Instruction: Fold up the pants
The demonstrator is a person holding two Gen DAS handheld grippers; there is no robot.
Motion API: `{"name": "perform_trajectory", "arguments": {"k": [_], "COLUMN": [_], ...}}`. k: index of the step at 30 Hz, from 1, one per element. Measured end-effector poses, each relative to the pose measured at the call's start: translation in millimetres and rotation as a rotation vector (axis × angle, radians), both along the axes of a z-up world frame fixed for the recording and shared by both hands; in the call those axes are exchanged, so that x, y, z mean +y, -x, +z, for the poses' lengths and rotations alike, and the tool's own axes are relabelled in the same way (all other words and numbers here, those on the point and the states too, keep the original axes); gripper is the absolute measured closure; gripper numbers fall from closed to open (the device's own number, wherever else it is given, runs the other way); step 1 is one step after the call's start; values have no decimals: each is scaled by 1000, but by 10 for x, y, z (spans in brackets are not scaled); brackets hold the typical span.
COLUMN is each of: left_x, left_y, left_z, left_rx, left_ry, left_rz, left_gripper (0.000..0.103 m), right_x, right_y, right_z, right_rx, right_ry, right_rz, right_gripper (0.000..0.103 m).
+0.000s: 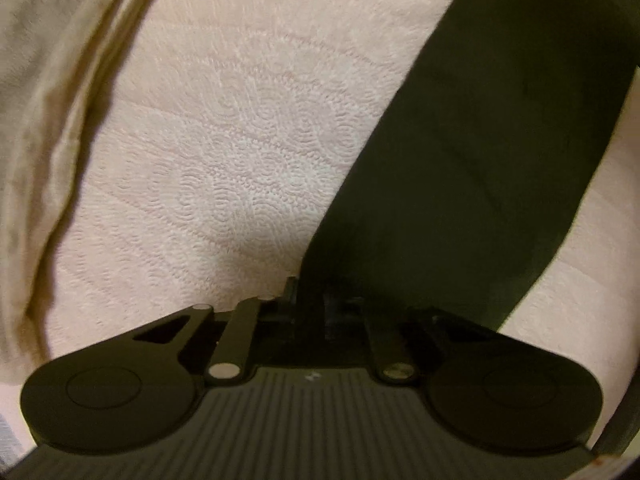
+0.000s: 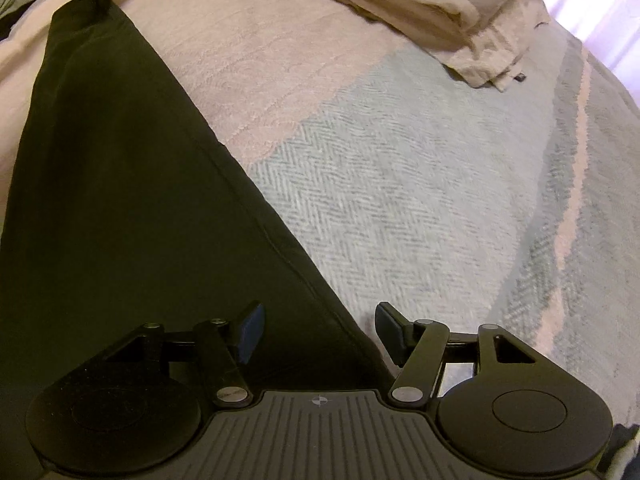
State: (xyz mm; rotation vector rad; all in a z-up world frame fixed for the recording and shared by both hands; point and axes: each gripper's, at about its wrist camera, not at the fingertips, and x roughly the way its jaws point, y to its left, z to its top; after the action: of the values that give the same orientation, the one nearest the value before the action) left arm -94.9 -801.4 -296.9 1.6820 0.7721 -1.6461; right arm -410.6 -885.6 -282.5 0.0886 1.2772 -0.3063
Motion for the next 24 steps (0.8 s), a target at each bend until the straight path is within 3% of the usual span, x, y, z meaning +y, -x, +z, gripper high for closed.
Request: {"name": "perform_trajectory", "arguments": {"k": [8,14,20,22,24], "left_x": [411,468,598,629,635], "left_y": [169,272,360,392,408], "left_z": [252,322,387,415,424], "left_rx": [-32,-75,-91,-100,-106], "left_ry": [95,151,188,194,199], "left_rz": [-42,-43,-12,-14,-14], "left_gripper": [103,103,103,103,103], "right_x": [-53,-247,-483,-564,-615], "right_y": [309,449,404,420,436], "right_z": [61,-38,-310,-371,-365], "right_rx": [33,70,77,76,73], "right_ry": [5,-7,-140,-203,-278], "right_rz": [-13,36,25,-21,-82], "right_gripper": [44,43,44,55,81]}}
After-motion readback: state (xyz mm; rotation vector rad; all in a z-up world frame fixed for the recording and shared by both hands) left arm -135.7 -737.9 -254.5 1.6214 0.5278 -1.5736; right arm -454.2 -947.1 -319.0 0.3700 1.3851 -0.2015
